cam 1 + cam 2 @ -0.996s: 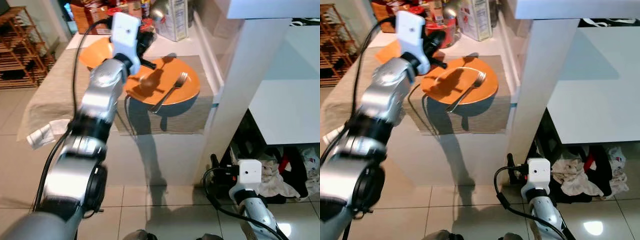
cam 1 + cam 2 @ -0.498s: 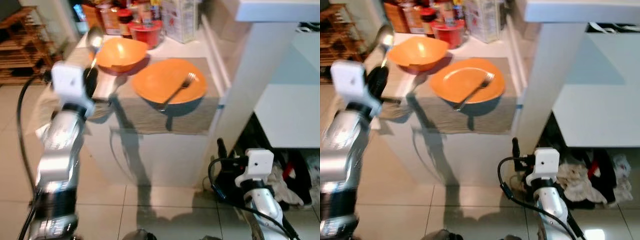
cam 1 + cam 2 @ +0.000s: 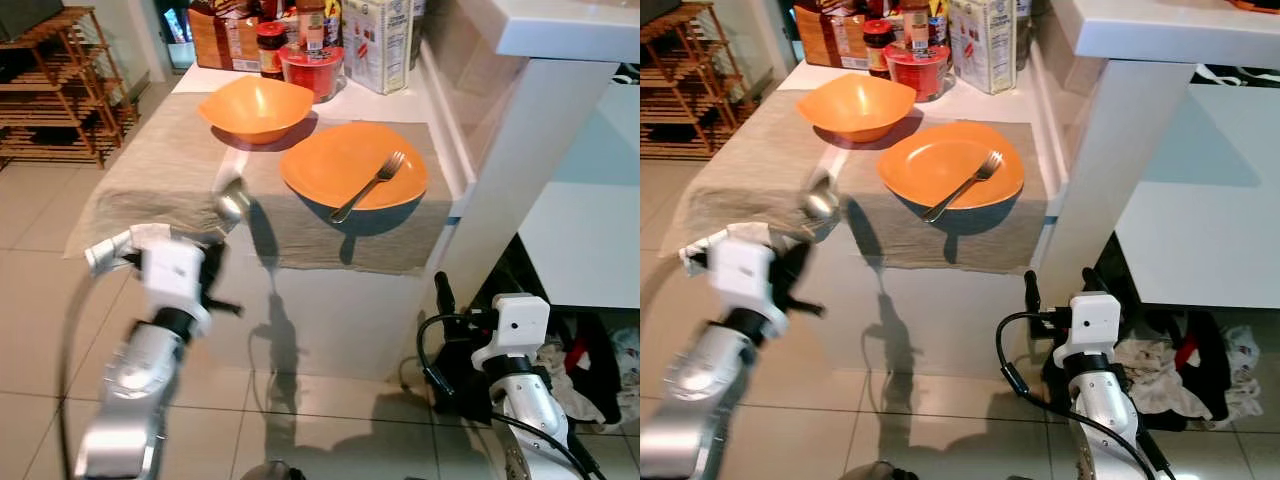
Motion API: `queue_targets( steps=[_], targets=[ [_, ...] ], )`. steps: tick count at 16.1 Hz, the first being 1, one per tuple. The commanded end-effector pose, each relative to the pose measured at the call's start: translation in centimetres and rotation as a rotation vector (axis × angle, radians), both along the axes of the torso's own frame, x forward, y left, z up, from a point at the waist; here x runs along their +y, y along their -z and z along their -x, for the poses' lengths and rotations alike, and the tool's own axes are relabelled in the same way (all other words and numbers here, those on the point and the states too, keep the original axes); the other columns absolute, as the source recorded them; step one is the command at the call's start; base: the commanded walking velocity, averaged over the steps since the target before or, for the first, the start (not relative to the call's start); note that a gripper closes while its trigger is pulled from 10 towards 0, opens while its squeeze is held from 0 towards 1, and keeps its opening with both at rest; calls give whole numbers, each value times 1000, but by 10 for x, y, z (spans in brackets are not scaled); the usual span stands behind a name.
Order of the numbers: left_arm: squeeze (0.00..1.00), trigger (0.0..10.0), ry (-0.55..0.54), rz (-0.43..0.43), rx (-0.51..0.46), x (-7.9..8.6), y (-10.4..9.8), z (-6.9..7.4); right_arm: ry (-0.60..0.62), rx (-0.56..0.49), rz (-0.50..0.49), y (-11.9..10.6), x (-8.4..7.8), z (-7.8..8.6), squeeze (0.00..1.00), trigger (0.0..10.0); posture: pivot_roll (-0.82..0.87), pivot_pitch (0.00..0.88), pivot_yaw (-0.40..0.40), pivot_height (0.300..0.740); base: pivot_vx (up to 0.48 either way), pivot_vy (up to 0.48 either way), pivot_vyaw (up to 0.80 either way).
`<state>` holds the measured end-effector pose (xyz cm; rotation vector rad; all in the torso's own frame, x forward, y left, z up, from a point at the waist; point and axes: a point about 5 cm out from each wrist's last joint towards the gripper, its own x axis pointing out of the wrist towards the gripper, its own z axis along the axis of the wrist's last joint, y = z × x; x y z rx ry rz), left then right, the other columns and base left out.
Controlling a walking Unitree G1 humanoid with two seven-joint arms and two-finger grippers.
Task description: Setting the table
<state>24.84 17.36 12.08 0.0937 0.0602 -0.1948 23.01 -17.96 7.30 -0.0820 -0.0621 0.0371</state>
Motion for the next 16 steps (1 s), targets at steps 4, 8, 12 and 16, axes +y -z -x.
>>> queue_targets(
  steps=[4, 8, 12, 16],
  targets=[
    [0, 0, 20, 20, -35, -11, -7, -12, 0, 14, 6, 2, -2, 0, 0, 10000, -31, 0, 27, 727, 0, -120, 0],
    [0, 0, 3, 54, -58, -14, -9, -9, -2, 16, 9, 1, -3, -2, 0, 10000, -36, 0, 23, 727, 0, -480, 0],
    [0, 0, -19, 42, -80, -10, -11, -4, -7, 36, 17, 6, -5, 0, 0, 10000, -30, 0, 17, 727, 0, -412, 0],
    [0, 0, -23, 30, -99, -10, -14, -5, -13, 41, 16, 7, -3, -2, 0, 10000, -26, 0, 18, 727, 0, -468, 0]
  ],
)
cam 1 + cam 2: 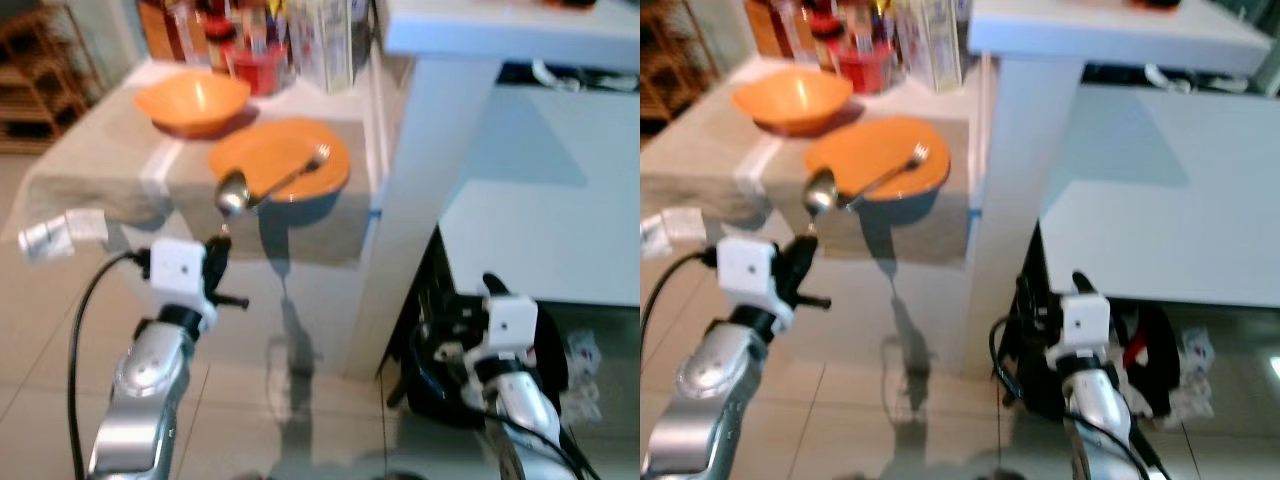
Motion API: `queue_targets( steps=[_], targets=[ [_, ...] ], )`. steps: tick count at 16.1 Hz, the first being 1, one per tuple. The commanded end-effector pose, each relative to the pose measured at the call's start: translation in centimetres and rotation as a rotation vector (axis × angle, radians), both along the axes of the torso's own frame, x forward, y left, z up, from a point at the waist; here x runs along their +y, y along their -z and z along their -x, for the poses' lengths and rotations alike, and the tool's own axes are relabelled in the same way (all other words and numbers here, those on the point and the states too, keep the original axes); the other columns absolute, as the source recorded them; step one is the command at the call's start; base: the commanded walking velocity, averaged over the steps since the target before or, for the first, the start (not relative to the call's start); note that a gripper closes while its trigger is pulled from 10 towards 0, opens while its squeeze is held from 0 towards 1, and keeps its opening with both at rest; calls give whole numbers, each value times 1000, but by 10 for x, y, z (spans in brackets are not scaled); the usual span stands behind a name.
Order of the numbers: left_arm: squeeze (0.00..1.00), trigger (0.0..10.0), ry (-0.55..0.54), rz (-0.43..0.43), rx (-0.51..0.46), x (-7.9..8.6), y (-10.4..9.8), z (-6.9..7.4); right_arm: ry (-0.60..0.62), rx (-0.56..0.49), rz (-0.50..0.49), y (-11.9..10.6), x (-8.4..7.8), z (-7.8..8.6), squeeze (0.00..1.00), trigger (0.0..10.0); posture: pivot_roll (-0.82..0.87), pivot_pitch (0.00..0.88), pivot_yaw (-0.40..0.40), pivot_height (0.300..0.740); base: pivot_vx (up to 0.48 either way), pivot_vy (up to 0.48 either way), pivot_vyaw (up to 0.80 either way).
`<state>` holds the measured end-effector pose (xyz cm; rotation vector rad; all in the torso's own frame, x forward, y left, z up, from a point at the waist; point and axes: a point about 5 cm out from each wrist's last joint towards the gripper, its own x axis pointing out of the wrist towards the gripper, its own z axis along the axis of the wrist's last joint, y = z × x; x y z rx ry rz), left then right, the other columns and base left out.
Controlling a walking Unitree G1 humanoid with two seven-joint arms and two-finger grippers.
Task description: Setting the table
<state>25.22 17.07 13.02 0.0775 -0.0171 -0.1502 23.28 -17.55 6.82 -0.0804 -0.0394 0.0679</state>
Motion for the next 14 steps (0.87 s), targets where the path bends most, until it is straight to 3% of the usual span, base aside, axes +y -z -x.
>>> queue_targets(
  steps=[1, 6, 10, 14],
  targets=[
    [0, 0, 21, 2, -25, -7, -5, -1, 15, 19, 17, 3, -7, 1, 0, 10000, -26, 0, 17, 727, 0, -454, 0],
    [0, 0, 41, 1, -57, -13, -14, -8, 18, 24, 19, 4, -8, 1, 0, 10000, -34, 0, 18, 727, 0, -427, 0],
    [0, 0, 68, 1, -60, -18, -17, -20, 30, 26, 17, 5, -8, 2, 0, 10000, -40, 0, 21, 727, 262, -399, -131],
    [0, 0, 73, 2, -56, -21, -16, -22, 31, 17, 23, 3, -8, 3, 0, 10000, -54, 0, 30, 727, 294, -376, -195]
  ],
)
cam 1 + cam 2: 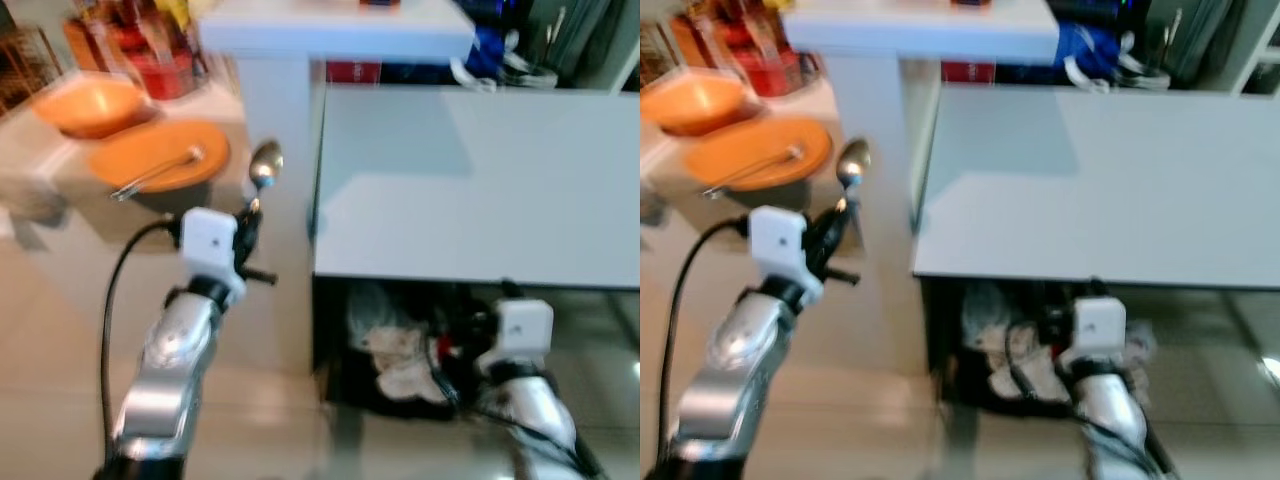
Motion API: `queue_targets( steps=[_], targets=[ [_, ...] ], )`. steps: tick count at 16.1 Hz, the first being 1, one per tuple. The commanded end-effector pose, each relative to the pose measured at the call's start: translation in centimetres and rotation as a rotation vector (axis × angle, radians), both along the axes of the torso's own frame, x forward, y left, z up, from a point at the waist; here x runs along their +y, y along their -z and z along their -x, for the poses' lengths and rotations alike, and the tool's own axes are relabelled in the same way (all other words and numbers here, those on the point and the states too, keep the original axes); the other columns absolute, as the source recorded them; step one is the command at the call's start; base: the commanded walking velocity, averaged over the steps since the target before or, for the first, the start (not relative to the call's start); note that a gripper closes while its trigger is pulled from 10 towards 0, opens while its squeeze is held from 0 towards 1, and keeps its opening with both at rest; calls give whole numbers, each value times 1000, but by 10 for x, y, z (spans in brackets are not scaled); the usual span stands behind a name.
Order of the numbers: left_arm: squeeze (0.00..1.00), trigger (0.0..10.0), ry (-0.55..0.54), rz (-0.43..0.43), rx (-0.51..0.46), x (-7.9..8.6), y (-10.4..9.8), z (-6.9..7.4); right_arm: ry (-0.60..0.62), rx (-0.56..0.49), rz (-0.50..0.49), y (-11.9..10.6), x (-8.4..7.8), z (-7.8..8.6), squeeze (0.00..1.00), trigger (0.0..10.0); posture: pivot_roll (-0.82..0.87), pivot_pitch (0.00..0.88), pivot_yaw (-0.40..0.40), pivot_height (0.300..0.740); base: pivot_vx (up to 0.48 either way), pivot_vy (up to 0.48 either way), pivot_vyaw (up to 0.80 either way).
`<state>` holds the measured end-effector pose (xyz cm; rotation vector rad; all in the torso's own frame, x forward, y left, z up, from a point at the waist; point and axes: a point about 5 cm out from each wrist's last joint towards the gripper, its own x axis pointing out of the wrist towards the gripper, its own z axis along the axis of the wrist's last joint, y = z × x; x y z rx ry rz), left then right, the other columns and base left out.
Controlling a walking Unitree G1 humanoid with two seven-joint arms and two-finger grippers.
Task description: Setting the table
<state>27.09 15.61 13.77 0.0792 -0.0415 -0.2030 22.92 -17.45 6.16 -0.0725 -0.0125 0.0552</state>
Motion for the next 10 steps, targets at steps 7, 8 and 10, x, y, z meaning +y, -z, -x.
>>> queue_targets(
  steps=[7, 8, 10],
  targets=[
    [0, 0, 14, 6, -43, -10, -10, -5, 16, 2, 30, -3, -8, 0, 0, 10000, -52, 0, 34, 727, 297, -373, 0],
    [0, 0, 16, 3, -47, -11, -10, -5, 15, 3, 30, -2, -8, 0, 0, 10000, -51, 0, 34, 727, 296, -375, 0],
    [0, 0, 15, 4, -46, -11, -10, -6, 13, 5, 30, -2, -8, 0, 0, 10000, -51, 0, 35, 727, 298, -371, 0]
  ],
)
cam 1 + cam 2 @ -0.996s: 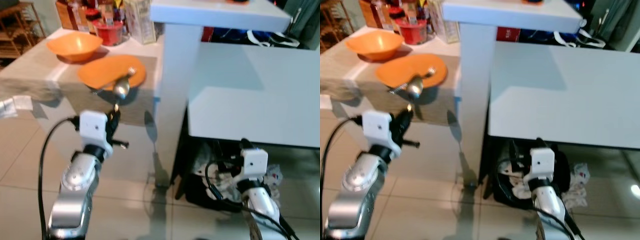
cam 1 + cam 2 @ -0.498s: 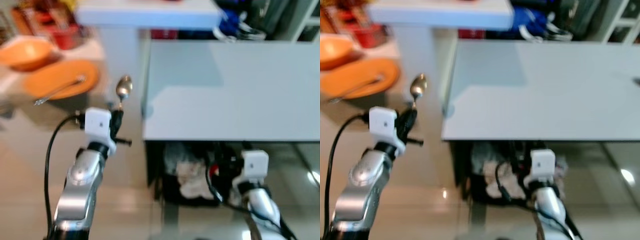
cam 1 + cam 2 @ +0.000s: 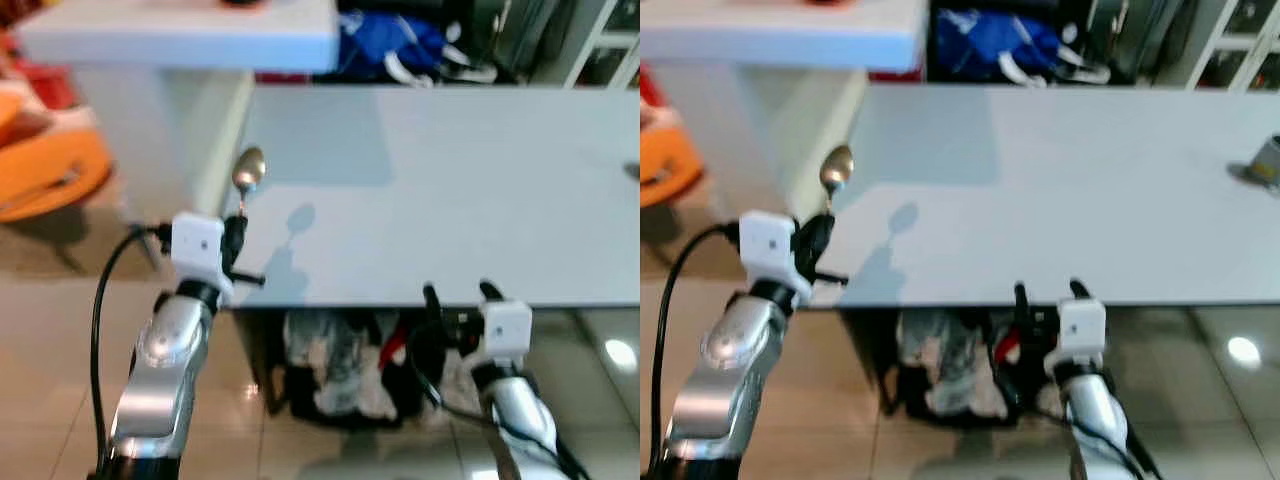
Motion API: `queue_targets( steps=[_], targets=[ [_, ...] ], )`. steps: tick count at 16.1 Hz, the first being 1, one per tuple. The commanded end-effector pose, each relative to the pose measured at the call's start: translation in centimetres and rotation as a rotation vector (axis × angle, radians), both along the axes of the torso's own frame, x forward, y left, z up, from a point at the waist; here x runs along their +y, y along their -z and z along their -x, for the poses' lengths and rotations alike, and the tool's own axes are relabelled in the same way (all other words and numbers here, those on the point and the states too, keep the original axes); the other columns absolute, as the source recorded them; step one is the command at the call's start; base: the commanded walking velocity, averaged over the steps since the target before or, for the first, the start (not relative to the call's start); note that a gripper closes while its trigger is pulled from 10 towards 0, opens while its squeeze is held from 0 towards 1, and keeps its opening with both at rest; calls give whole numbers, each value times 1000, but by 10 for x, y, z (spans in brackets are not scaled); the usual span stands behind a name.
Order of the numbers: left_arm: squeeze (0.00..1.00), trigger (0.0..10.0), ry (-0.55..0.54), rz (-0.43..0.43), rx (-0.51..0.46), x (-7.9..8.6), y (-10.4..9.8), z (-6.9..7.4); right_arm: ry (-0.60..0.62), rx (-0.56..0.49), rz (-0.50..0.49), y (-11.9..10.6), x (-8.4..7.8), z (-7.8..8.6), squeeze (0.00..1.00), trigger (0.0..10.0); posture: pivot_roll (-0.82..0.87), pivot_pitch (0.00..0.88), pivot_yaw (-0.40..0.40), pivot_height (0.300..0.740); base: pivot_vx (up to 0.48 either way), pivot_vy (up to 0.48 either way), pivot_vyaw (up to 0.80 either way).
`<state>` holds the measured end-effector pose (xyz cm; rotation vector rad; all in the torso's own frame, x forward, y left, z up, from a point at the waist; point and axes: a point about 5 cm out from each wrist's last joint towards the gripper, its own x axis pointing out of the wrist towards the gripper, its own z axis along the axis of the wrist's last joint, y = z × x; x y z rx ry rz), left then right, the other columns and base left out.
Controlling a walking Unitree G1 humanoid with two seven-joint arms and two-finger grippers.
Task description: Setting the table
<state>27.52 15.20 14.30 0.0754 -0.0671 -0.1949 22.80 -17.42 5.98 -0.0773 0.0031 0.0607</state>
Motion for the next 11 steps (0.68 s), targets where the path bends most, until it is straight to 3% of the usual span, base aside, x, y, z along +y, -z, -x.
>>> queue_targets(
  steps=[1, 8, 11],
  targets=[
    [0, 0, 16, -2, -16, -7, -4, -3, 15, -10, 26, -4, -8, -2, 0, 10000, -51, 0, 35, 727, 300, -371, 0],
    [0, 0, 18, 9, 15, -12, 3, -5, 25, -11, 22, -5, -8, 0, 0, 10000, -67, 0, 40, 727, 288, -380, 0],
    [0, 0, -25, -10, 103, 8, 29, -3, 80, -48, -66, -20, -9, -1, 0, 10000, -87, 0, 47, 727, 262, -398, 0]
  ],
)
